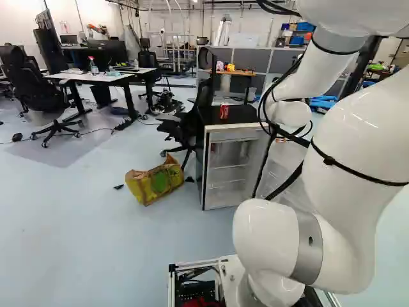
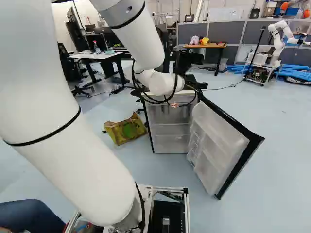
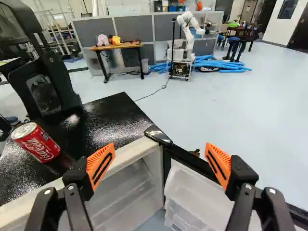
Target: Grab a drink from the fridge
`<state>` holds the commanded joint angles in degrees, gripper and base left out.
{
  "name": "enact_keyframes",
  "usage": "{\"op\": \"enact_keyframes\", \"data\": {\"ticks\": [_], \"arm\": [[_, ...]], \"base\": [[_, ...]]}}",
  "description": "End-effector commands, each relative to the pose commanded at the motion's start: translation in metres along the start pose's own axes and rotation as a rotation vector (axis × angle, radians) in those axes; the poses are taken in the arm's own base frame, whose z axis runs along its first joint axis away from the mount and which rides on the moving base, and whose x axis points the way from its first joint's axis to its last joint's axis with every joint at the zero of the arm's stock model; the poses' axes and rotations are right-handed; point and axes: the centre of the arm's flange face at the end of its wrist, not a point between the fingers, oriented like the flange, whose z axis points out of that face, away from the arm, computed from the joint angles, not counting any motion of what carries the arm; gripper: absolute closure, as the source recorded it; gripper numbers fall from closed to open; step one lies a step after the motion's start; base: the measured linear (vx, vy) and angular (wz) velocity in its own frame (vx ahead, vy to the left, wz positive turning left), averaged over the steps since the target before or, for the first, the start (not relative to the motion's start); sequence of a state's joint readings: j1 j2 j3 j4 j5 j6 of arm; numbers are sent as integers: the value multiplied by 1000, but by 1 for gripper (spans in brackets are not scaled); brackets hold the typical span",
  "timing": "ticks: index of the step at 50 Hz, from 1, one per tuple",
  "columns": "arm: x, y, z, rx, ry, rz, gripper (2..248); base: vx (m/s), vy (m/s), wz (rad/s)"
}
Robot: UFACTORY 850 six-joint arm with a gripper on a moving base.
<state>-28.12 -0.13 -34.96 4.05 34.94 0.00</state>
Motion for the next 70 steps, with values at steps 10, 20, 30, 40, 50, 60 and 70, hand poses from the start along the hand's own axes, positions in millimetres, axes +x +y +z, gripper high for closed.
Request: {"op": "enact_keyframes", "data": {"ticks": [10, 20, 30, 40, 50, 60, 70], "arm": [[6, 14, 0, -29, -40, 13, 3], [13, 28, 1, -56, -80, 26, 3], [15, 41, 7, -81, -122, 39, 3], [16, 54, 17, -105, -160, 52, 3], [20, 67, 27, -128, -160, 64, 3], [24, 80, 37, -151, -158, 74, 3], [28, 94, 48, -172, -158, 84, 3]], "base": [[0, 0, 0], [0, 0, 0], [0, 0, 0], [0, 0, 0], [0, 0, 0], [0, 0, 0], [0, 0, 0]]}}
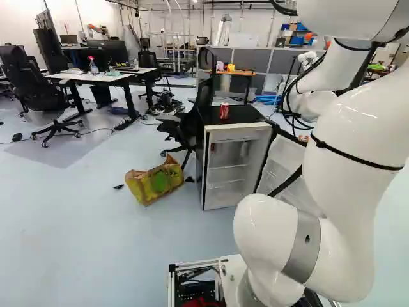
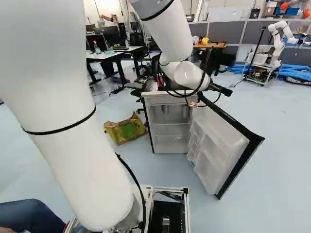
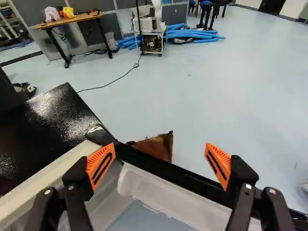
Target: Grab a drink from the fridge
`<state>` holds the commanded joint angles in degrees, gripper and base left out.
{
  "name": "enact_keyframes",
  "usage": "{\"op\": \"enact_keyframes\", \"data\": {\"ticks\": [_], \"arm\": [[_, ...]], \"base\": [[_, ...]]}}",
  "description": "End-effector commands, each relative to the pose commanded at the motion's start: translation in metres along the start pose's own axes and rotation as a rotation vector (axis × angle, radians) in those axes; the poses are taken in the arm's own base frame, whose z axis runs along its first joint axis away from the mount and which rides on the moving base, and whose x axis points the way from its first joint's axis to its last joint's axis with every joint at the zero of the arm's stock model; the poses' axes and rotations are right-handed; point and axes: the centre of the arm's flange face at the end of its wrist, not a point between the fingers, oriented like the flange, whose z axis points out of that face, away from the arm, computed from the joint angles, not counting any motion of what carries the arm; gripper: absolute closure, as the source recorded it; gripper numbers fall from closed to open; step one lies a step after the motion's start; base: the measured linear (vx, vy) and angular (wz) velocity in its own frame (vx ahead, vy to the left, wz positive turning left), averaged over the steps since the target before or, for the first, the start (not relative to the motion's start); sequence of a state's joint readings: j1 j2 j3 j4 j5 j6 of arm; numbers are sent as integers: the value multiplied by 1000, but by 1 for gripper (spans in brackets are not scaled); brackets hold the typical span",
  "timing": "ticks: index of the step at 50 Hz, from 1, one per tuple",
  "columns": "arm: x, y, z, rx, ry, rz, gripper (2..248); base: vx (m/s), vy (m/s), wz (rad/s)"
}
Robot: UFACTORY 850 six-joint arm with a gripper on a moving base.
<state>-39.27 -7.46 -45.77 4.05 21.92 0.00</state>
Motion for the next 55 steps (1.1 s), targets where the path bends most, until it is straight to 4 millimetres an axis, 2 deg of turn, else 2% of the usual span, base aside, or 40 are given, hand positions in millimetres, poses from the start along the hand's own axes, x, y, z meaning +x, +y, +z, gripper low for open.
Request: {"op": "enact_keyframes", "data": {"ticks": [36, 55], "arm": [[5, 43, 40, -78, -196, 95, 3], [16, 66, 62, -110, -194, 120, 3]], "base": [[0, 0, 0], [0, 0, 0]]}}
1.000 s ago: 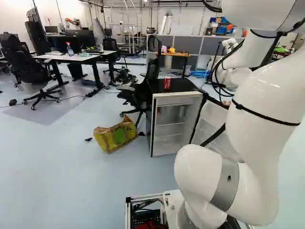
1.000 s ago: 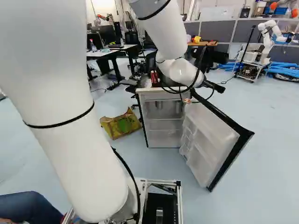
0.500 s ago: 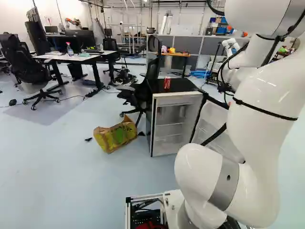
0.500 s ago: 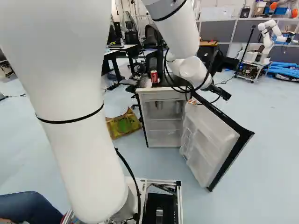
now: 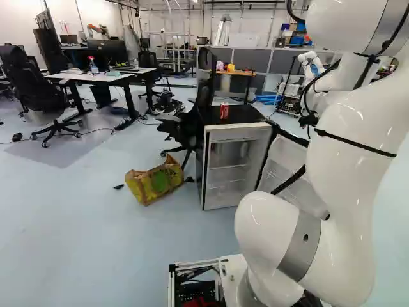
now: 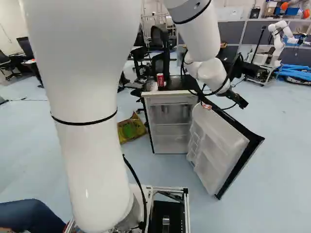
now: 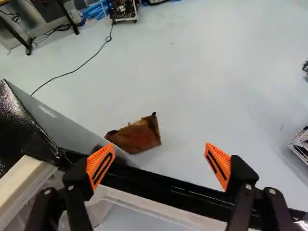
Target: Grab a drink from the fridge
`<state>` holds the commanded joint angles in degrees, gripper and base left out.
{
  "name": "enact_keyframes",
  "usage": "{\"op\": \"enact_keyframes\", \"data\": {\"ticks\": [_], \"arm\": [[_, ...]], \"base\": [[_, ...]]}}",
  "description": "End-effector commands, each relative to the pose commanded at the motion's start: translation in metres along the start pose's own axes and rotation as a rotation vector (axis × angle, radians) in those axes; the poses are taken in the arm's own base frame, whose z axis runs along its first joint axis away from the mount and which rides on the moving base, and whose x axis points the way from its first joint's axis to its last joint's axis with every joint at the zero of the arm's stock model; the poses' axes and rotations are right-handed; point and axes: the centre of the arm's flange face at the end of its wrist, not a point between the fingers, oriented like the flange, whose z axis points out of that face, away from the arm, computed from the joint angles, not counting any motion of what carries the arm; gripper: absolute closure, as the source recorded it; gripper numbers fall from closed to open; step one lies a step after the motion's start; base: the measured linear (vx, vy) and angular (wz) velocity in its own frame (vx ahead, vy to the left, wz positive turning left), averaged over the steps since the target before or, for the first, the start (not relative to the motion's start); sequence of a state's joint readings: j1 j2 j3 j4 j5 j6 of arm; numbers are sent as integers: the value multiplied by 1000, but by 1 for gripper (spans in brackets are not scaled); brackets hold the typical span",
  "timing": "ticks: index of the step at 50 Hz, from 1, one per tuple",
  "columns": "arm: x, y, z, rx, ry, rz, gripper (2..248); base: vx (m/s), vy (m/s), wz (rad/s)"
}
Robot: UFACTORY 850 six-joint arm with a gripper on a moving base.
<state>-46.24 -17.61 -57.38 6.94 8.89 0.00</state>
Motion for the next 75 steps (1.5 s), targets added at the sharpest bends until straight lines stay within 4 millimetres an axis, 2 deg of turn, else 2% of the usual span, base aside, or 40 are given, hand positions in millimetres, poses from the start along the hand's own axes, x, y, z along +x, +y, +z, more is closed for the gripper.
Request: {"op": "enact_keyframes", "data": {"ticks": [42, 75], "arm": [[27, 33, 54, -39, -166, 79, 3], [43, 32, 100, -21, -365, 126, 3]], "base": [[0, 0, 0], [0, 0, 0]]}}
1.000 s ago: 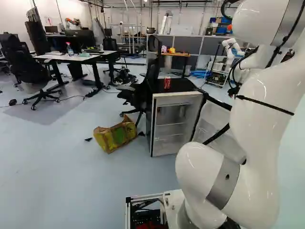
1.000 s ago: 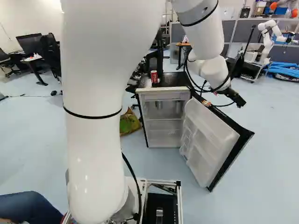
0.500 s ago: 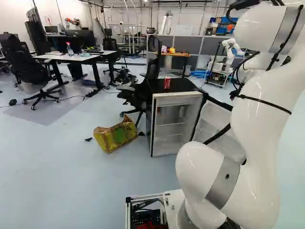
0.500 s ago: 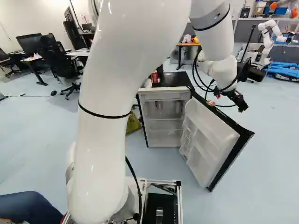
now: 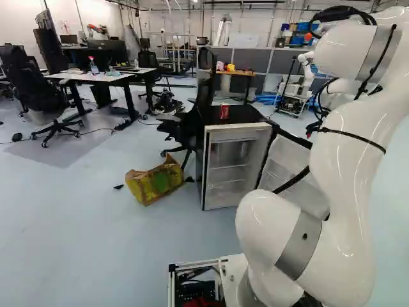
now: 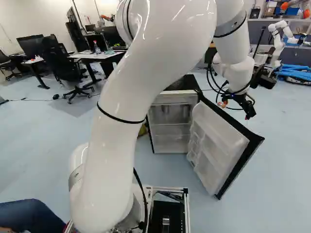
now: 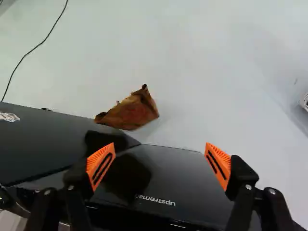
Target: Grab a drink from the fridge
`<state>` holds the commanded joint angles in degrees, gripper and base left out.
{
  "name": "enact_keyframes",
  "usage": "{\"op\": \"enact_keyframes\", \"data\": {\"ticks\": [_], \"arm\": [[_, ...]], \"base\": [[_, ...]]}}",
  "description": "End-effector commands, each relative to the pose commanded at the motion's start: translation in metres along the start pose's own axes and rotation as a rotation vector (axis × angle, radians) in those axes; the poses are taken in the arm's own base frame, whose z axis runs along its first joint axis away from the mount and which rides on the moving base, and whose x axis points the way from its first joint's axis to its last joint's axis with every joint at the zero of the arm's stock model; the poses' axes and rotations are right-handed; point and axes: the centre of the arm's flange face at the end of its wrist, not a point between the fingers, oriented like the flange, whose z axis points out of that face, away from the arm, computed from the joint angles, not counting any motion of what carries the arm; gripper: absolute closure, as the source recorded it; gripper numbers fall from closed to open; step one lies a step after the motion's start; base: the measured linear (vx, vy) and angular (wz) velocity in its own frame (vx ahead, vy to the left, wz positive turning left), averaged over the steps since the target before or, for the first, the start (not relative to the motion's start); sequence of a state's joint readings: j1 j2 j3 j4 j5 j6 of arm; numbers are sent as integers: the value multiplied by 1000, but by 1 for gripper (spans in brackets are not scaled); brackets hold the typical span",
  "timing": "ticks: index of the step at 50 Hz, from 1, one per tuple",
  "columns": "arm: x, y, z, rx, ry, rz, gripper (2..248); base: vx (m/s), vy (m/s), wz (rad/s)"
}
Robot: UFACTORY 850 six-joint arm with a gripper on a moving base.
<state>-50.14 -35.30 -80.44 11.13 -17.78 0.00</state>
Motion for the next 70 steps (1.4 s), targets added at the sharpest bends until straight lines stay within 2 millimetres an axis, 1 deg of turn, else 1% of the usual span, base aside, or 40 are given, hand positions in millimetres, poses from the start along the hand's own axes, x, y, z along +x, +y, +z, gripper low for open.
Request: {"op": "enact_keyframes", "data": {"ticks": [23, 28, 49, 70], "arm": [[16, -8, 21, 20, -162, 19, 3], [14, -8, 20, 20, -193, 19, 3], [13, -8, 20, 20, -194, 18, 3], [1, -9, 13, 19, -210, 16, 3]], "base": [[0, 0, 0], [0, 0, 0], [0, 0, 0], [0, 0, 0]]}}
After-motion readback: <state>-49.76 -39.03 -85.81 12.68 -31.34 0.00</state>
